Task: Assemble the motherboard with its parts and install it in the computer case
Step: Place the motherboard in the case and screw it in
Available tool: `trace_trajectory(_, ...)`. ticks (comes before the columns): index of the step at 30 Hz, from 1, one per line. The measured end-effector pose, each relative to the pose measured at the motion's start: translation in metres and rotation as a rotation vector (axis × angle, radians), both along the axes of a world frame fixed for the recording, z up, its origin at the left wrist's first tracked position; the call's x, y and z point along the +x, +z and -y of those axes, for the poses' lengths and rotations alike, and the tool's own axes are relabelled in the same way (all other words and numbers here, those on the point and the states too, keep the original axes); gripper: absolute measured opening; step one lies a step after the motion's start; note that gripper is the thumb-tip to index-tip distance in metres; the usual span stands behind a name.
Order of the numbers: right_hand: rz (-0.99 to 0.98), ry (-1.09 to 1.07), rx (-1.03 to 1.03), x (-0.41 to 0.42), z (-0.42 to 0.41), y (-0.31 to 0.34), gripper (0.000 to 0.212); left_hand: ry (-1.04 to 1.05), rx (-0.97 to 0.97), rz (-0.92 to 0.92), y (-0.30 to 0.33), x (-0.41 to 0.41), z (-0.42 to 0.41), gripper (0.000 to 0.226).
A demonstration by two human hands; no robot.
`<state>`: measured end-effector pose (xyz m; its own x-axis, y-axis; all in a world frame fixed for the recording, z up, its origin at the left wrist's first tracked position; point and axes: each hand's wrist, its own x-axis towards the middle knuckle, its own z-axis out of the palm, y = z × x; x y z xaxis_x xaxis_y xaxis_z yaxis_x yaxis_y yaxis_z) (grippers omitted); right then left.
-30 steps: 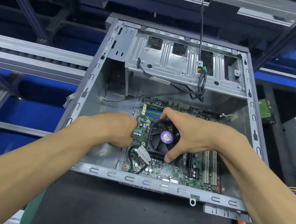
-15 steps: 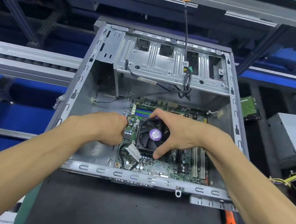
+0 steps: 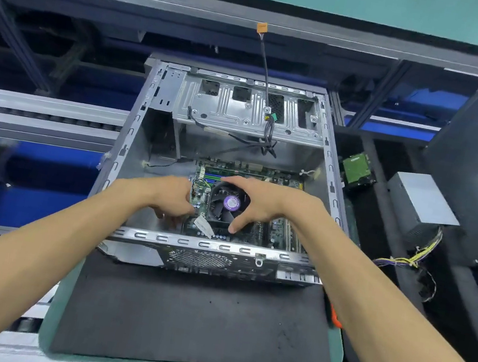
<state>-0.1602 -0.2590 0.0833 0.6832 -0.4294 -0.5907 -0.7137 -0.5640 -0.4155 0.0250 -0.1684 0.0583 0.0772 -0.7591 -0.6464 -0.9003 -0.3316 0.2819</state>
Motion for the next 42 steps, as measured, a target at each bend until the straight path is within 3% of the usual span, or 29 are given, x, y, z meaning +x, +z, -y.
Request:
trace_trajectory(3, -0.007, -0.006, -0.103, -0.005, -0.014, 0.003, 0.108, 0.012, -0.029, 0.015, 0.003, 0.001, -0.008, 0.039)
trace_trajectory(7, 0.192, -0.129, -0.208, -0.030, -0.042, 0.017, 0.066, 0.000, -0.271, 0.070, 0.016, -0.002, -0.017, 0.026)
trace_trajectory(10, 0.364, -0.212, -0.234, -0.050, -0.066, 0.032, 0.042, 0.031, -0.453, 0.000, 0.031, -0.015, -0.021, 0.023)
trace_trajectory(16, 0.510, -0.320, -0.272, -0.080, -0.089, 0.054, 0.013, 0.096, -0.753, -0.167, 0.068, -0.045, -0.035, 0.014)
trace_trajectory(20, 0.646, -0.400, -0.333, -0.104, -0.091, 0.065, 0.015, 0.119, -0.852, -0.273, 0.086, -0.066, -0.046, 0.012)
trace_trajectory(27, 0.790, -0.630, -0.419, -0.165, -0.084, 0.063, 0.042, 0.154, -0.928, -0.402, 0.090, -0.128, -0.064, 0.013)
trace_trajectory(30, 0.715, -0.757, -0.442, -0.193, -0.080, 0.035, 0.041, 0.153, -0.939, -0.481, 0.085, -0.164, -0.072, 0.014)
trace_trajectory(35, 0.429, -0.877, -0.316, -0.228, -0.083, -0.037, 0.019, 0.151, -0.855, -0.566, 0.067, -0.213, -0.079, 0.012)
trace_trajectory(39, 0.263, -0.869, -0.231, -0.238, -0.095, -0.088, 0.044, 0.173, -0.723, -0.588, 0.044, -0.237, -0.083, 0.012)
trace_trajectory(42, 0.247, -0.851, -0.256, -0.237, -0.094, -0.102, 0.043, 0.179, -0.649, -0.575, 0.026, -0.248, -0.085, 0.014)
